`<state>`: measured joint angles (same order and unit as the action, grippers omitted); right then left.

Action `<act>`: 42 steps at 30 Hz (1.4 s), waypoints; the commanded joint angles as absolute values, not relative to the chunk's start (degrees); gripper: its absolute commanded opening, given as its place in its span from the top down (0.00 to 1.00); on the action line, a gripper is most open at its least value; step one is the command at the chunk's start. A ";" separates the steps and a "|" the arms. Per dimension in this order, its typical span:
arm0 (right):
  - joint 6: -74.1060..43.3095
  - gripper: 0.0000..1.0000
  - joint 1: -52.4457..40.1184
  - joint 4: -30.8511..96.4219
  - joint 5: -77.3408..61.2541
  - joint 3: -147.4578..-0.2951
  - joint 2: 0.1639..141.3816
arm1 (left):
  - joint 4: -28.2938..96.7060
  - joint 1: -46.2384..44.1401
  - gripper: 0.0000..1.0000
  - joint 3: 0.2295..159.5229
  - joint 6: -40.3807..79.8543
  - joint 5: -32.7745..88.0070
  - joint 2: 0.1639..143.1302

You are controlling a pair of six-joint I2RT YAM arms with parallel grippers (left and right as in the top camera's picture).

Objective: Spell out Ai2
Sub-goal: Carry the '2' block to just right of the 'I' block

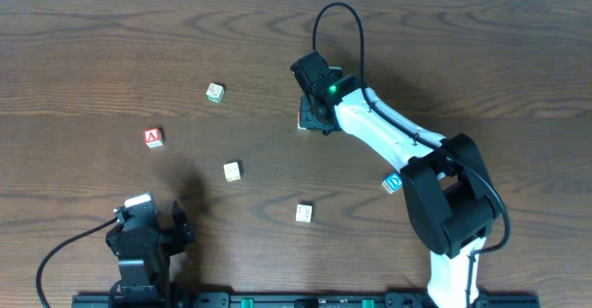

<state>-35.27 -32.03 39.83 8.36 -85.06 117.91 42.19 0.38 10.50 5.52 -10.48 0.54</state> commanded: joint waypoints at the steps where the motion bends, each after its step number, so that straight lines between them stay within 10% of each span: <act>1: -34.20 0.99 -31.51 39.88 8.14 -84.90 116.25 | 43.22 0.73 0.05 9.58 4.69 -10.63 0.21; 26: -34.24 0.97 -31.51 38.09 8.10 -82.32 116.38 | 43.22 0.73 0.05 9.58 4.69 -10.63 0.21; 42: -34.24 0.68 -31.53 37.69 8.10 -82.32 116.38 | 43.22 0.73 0.05 9.58 4.69 -10.63 0.21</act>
<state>-35.07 -32.03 37.85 7.90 -82.74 117.91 42.19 0.38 10.50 5.52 -10.48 0.54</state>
